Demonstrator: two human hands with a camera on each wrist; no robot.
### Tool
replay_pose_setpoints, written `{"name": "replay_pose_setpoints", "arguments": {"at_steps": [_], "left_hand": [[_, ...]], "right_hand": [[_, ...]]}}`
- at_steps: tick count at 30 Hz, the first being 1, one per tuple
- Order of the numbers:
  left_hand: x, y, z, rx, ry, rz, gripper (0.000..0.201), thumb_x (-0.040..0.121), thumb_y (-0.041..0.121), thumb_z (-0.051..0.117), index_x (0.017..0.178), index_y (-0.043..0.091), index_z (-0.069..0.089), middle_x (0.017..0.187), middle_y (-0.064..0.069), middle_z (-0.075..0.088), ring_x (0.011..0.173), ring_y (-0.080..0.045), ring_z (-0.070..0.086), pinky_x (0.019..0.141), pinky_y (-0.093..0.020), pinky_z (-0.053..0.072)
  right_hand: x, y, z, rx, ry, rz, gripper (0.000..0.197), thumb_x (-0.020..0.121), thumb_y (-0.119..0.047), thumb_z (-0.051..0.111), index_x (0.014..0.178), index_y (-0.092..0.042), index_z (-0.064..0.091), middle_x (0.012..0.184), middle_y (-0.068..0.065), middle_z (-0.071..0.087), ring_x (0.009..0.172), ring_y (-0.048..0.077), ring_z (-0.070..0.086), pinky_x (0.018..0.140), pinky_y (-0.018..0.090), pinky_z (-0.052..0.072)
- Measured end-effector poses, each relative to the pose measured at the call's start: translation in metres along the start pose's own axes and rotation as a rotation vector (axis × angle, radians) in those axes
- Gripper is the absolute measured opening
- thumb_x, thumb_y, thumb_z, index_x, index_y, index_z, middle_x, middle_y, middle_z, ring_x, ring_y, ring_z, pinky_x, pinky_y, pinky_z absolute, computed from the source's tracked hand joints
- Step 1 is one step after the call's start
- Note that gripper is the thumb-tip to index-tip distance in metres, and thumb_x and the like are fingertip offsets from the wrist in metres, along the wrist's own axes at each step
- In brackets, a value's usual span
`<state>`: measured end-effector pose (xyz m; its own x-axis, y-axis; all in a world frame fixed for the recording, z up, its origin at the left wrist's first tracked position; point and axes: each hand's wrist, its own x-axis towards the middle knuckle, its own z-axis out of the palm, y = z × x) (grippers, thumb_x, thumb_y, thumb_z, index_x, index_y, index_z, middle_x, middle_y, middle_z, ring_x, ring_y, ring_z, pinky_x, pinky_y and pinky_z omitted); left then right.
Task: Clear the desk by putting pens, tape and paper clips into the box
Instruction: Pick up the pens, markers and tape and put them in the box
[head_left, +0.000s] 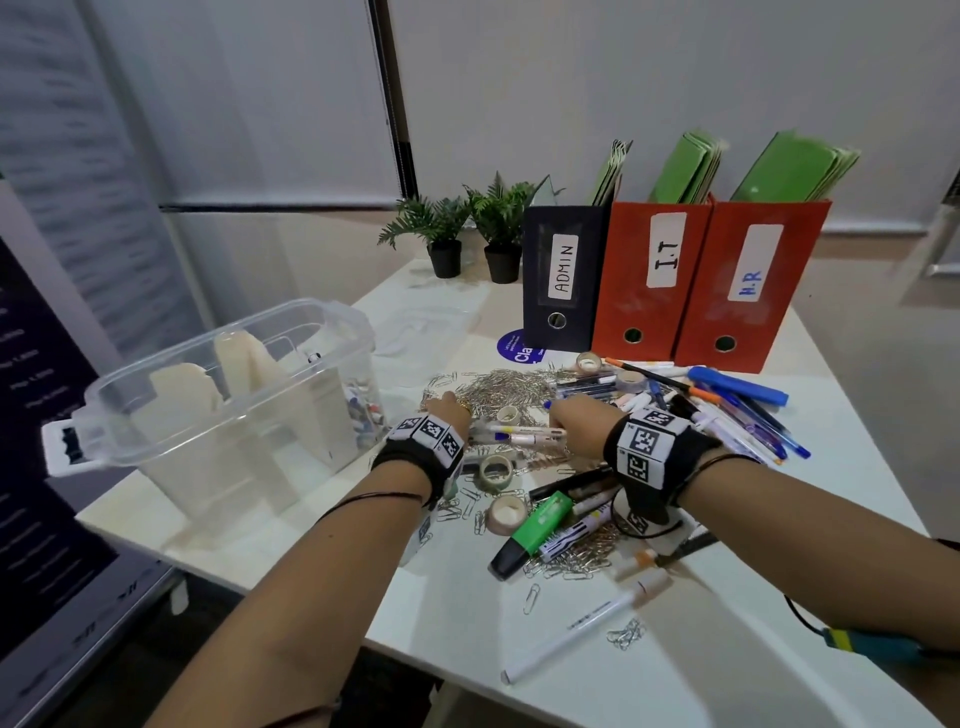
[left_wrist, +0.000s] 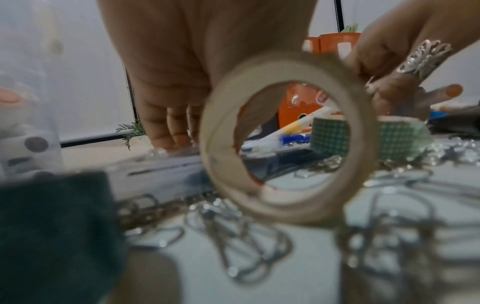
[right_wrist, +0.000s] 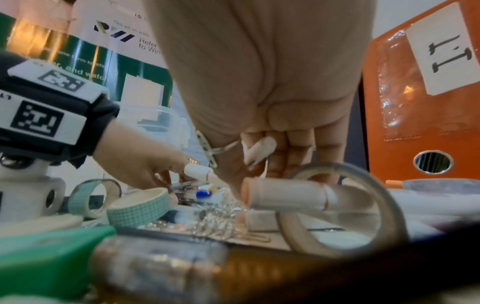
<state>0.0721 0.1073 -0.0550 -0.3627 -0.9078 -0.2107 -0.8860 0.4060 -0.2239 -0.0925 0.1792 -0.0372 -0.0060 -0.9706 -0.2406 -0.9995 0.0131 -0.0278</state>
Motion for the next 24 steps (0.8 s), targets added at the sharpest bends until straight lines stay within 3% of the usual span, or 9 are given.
{"name": "replay_pose_setpoints", "arguments": {"at_steps": [3, 7, 9, 11, 13, 17, 19, 21, 24], "left_hand": [[0.002, 0.0, 0.0, 0.007, -0.003, 0.031, 0.038, 0.095, 0.025, 0.051, 0.129, 0.008, 0.051, 0.13, -0.013, 0.047, 0.122, -0.03, 0.047, 0.103, -0.038, 0.041], [0.002, -0.001, -0.009, -0.121, 0.031, 0.084, 0.03, 0.094, 0.015, 0.051, 0.119, 0.0, 0.059, 0.12, -0.017, 0.061, 0.113, -0.03, 0.057, 0.092, -0.033, 0.046], [0.001, -0.002, -0.015, -0.15, 0.087, 0.094, 0.03, 0.093, 0.014, 0.053, 0.119, 0.001, 0.06, 0.118, -0.017, 0.062, 0.112, -0.03, 0.057, 0.092, -0.033, 0.046], [0.002, -0.008, -0.018, -0.16, 0.128, 0.094, 0.03, 0.092, 0.015, 0.057, 0.119, 0.003, 0.06, 0.117, -0.016, 0.063, 0.112, -0.029, 0.057, 0.092, -0.032, 0.045], [0.0, -0.014, -0.02, -0.164, 0.162, 0.087, 0.034, 0.09, 0.021, 0.061, 0.12, 0.004, 0.059, 0.116, -0.015, 0.062, 0.112, -0.028, 0.057, 0.091, -0.032, 0.045], [-0.005, -0.027, -0.018, -0.259, 0.25, 0.06, 0.029, 0.094, 0.022, 0.053, 0.116, 0.004, 0.061, 0.117, -0.014, 0.054, 0.111, -0.03, 0.054, 0.093, -0.035, 0.044], [-0.009, -0.034, -0.022, -0.38, 0.346, 0.051, 0.022, 0.096, 0.015, 0.049, 0.111, 0.007, 0.064, 0.112, -0.013, 0.052, 0.107, -0.03, 0.055, 0.09, -0.032, 0.043], [-0.014, -0.042, -0.033, -0.537, 0.487, -0.002, 0.017, 0.096, 0.01, 0.047, 0.101, 0.01, 0.064, 0.103, -0.011, 0.055, 0.101, -0.029, 0.057, 0.08, -0.026, 0.039], [-0.026, -0.054, -0.056, -0.805, 0.678, -0.125, 0.017, 0.097, 0.012, 0.044, 0.099, 0.006, 0.06, 0.094, -0.007, 0.06, 0.09, -0.022, 0.059, 0.073, -0.021, 0.037]], "right_hand": [[-0.001, 0.004, -0.001, 0.052, 0.06, -0.001, 0.035, 0.092, 0.001, 0.044, 0.127, -0.002, 0.045, 0.123, 0.017, 0.055, 0.11, 0.031, 0.055, 0.075, 0.032, 0.041], [0.0, 0.009, -0.002, 0.133, 0.086, -0.007, 0.031, 0.093, -0.004, 0.046, 0.124, -0.003, 0.041, 0.115, 0.018, 0.057, 0.099, 0.031, 0.054, 0.07, 0.032, 0.036], [-0.001, 0.009, -0.003, 0.177, 0.091, 0.009, 0.028, 0.094, -0.004, 0.043, 0.122, -0.003, 0.039, 0.101, 0.015, 0.056, 0.086, 0.027, 0.053, 0.066, 0.031, 0.036], [0.0, 0.009, -0.002, 0.244, 0.096, 0.034, 0.024, 0.093, -0.001, 0.042, 0.116, -0.004, 0.037, 0.078, 0.005, 0.046, 0.068, 0.019, 0.046, 0.054, 0.027, 0.033], [0.002, 0.007, -0.001, 0.302, 0.114, 0.056, 0.022, 0.092, 0.002, 0.041, 0.109, -0.008, 0.033, 0.068, 0.0, 0.036, 0.058, 0.013, 0.038, 0.049, 0.023, 0.027], [0.008, 0.003, -0.003, 0.372, 0.237, 0.027, 0.032, 0.091, 0.001, 0.044, 0.122, 0.003, 0.036, 0.091, 0.012, 0.043, 0.078, 0.023, 0.041, 0.07, 0.032, 0.037], [0.013, -0.001, -0.011, 0.38, 0.292, -0.013, 0.024, 0.089, 0.007, 0.04, 0.11, -0.002, 0.035, 0.089, 0.011, 0.047, 0.076, 0.023, 0.044, 0.066, 0.033, 0.037], [0.018, -0.01, -0.026, 0.404, 0.337, -0.073, 0.022, 0.089, 0.007, 0.038, 0.098, -0.009, 0.027, 0.074, -0.001, 0.036, 0.064, 0.02, 0.041, 0.054, 0.028, 0.03], [0.025, -0.03, -0.053, 0.472, 0.415, -0.187, 0.012, 0.094, -0.002, 0.039, 0.101, -0.009, 0.032, 0.075, 0.003, 0.037, 0.057, 0.017, 0.036, 0.05, 0.028, 0.027]]}}
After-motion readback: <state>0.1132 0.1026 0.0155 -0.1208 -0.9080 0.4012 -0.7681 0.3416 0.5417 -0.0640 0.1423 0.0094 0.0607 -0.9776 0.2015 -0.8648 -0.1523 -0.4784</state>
